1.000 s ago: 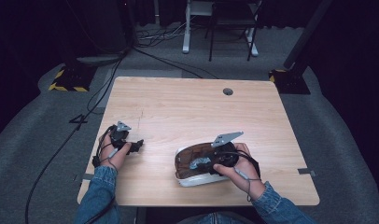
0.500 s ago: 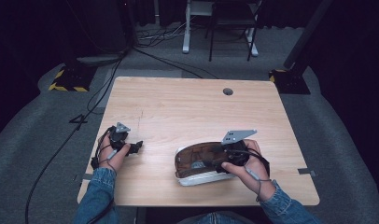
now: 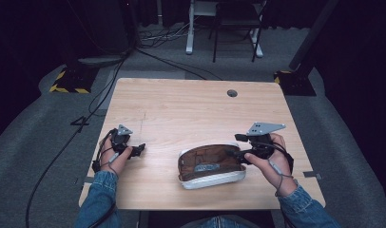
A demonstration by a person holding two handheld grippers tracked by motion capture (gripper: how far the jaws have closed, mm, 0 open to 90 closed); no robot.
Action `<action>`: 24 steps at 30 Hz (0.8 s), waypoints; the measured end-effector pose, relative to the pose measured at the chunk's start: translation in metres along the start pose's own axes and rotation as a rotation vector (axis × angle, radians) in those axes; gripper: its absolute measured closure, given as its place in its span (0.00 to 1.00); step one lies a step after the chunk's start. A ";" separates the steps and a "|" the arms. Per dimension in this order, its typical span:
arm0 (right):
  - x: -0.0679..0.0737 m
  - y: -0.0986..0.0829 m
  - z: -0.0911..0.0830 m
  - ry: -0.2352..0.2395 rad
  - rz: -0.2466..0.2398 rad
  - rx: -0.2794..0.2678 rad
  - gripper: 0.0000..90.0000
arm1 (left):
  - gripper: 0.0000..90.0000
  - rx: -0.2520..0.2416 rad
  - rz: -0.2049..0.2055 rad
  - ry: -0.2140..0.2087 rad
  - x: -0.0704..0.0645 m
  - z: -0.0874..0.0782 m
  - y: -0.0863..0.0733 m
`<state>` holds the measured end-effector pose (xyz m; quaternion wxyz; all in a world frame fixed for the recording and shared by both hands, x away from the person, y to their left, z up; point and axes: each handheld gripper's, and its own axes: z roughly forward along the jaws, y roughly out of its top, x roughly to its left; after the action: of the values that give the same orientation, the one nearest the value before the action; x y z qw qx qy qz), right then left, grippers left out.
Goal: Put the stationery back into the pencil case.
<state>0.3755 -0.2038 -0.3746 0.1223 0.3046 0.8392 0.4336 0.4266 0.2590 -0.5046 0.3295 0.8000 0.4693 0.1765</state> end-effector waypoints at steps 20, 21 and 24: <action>-0.085 -0.029 -0.013 -0.149 0.019 0.029 0.21 | 0.16 -0.004 -0.002 -0.002 0.000 0.000 0.000; -0.088 -0.032 -0.013 -0.155 0.024 0.033 0.21 | 0.16 -0.003 -0.002 -0.003 0.001 0.000 0.000; -0.098 -0.039 -0.014 -0.175 0.043 0.037 0.21 | 0.16 -0.002 -0.001 -0.002 0.001 0.000 0.000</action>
<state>0.4303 -0.2908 -0.4039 0.1802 0.3615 0.8264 0.3923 0.4264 0.2598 -0.5046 0.3309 0.7996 0.4692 0.1760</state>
